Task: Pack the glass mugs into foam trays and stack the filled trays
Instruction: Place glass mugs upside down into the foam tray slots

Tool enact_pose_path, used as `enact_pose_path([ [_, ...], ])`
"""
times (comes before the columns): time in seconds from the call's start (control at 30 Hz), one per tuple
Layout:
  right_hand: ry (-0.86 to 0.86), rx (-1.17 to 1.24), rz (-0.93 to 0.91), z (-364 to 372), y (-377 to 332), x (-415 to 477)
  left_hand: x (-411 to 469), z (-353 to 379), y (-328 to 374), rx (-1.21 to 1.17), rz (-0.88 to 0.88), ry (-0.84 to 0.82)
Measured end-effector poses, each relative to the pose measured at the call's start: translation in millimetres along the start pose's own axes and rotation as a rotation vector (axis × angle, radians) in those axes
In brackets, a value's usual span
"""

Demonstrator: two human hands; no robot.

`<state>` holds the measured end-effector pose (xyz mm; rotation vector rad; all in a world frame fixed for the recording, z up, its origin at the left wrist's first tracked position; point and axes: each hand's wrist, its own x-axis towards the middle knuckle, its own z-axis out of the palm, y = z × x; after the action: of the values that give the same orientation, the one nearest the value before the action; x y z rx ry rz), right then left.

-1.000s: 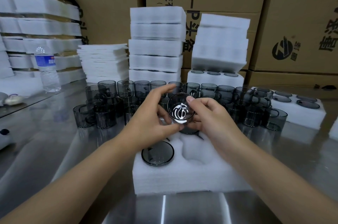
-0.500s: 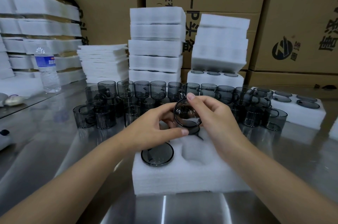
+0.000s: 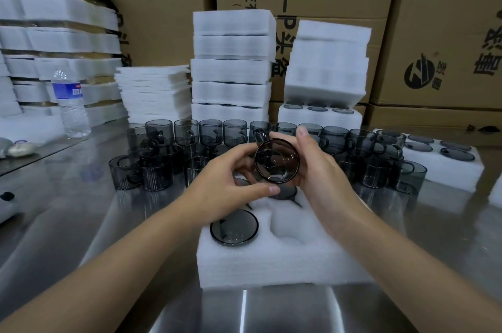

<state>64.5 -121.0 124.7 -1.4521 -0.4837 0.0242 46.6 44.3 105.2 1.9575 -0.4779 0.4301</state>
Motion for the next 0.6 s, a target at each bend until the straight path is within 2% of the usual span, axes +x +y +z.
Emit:
enact_pose_path([
  [0.6,-0.072,0.079,-0.045,-3.3,-0.7,-1.2,0.9,-1.2,0.6,0.037,-0.002,-0.026],
])
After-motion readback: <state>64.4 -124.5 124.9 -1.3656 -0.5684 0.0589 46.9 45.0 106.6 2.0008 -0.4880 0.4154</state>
